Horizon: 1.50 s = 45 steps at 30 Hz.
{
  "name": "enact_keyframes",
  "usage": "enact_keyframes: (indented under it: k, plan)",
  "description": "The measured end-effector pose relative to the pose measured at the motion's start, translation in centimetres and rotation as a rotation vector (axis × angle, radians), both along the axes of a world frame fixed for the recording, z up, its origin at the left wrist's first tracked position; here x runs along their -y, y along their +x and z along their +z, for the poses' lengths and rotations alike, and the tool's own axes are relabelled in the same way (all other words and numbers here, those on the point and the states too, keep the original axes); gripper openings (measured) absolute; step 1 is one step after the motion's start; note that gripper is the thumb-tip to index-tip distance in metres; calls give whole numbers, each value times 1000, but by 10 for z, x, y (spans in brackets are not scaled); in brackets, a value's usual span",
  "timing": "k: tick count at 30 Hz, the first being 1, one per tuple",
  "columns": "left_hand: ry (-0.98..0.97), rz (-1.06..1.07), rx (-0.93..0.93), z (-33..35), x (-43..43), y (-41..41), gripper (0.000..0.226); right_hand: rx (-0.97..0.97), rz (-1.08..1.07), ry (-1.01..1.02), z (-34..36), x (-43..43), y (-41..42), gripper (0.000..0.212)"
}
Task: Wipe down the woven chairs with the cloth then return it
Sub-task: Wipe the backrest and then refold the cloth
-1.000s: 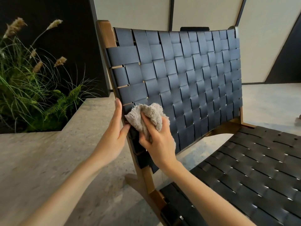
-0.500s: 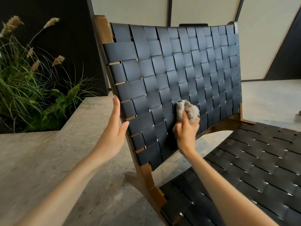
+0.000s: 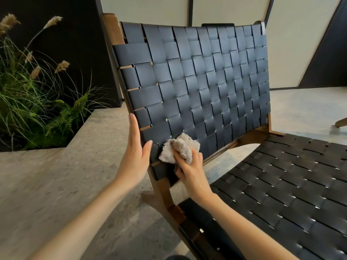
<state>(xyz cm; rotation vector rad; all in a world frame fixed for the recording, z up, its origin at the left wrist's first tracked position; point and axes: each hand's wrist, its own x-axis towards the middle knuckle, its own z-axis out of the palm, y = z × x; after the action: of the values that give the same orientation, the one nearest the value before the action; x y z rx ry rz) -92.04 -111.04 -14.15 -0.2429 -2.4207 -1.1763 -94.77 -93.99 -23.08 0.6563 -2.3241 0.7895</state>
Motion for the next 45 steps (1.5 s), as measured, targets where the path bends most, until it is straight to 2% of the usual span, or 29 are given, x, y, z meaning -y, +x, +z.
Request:
enact_keyframes:
  k: [5, 8, 10, 12, 18, 22, 27, 30, 32, 34, 38, 41, 43, 45]
  plan:
    - [-61, -8, 21, -7, 5, 8, 86, 123, -229, -147, -8, -40, -40, 66]
    - [-64, -7, 49, -10, 8, 13, 90, 321, -450, -366, -2, -54, -68, 68]
    - [-76, -2, 73, -10, 8, 15, 91, 485, -525, -479, 2, -57, -78, 68]
    - [-59, -14, 94, -9, 9, 15, 91, 555, -492, -516, 5, -52, -76, 69]
    - [-15, -12, 113, -14, 7, 13, 92, 505, -227, -575, 1, -9, -21, 75]
    - [-25, -18, 112, -13, 6, 15, 91, 506, -3, -526, -1, 21, 24, 82]
    - [2, -31, 189, 1, 1, 25, 90, 558, 281, -498, 20, 3, 44, 74]
    - [-37, 90, 117, 7, -9, 42, 80, 502, 266, -519, 42, -22, 42, 72]
    - [-120, 182, 18, 5, -17, 54, 63, 524, 214, -467, 55, -33, 44, 72]
    - [-123, 120, 61, 1, -26, 62, 47, 552, 189, -392, 66, -42, 46, 76]
    - [17, -42, 250, -9, -44, 67, 47, 785, 376, -378, 82, -59, 61, 75]
    - [-44, -12, 260, -12, -46, 65, 16, 877, 385, -228, 81, -67, 74, 73]
    - [-122, -76, 274, -11, -40, 64, 8, 783, 276, -70, 79, -74, 76, 60]
    - [-159, -154, 269, -5, -34, 66, 5, 723, 206, -54, 78, -82, 77, 34]
